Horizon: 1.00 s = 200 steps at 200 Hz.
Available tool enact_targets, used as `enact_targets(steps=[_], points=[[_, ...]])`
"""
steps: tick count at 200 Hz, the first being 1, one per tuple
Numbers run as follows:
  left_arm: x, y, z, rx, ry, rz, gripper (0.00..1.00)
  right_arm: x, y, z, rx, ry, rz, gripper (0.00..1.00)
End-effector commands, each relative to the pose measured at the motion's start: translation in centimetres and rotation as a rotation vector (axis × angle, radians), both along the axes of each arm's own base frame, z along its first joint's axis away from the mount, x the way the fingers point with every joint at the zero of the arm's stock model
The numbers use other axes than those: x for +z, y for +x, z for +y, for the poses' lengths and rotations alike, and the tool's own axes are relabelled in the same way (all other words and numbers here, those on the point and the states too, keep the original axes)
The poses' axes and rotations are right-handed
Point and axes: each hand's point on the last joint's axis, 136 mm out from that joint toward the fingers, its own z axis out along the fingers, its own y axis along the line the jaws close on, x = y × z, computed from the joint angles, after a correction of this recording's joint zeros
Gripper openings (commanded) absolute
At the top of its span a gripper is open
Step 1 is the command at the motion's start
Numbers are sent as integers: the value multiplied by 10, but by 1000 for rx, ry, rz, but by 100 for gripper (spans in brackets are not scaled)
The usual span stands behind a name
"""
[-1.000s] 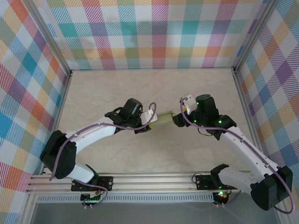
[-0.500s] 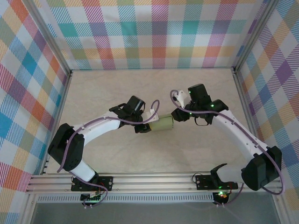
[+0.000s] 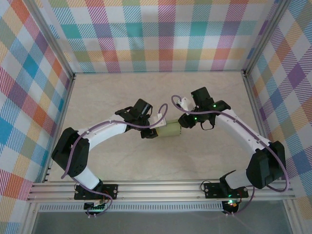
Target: Fold the paper box
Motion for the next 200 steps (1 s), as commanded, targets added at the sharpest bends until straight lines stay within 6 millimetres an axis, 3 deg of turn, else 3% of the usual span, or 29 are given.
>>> enact_targets(steps=[1,40,70,105,149,200], points=[[-18,-11,8,-14,48,76,38,5,0,5,36,5,5,24],[-22,-9,8,-17,58,77,38,-4,-4,6,60,-13,47,17],[-24,-9,7,-16,58,86,38,-5,-3,2,52,-38,51,0],[-21,-6,3,-7,41,86,39,-3,0,3,1,-19,59,0],[-18,5,-5,19,9,63,43,-9,15,-7,-221,-63,9,0],[-18,11,-9,37,13,72,45,-18,17,-15,-445,-66,-2,0]])
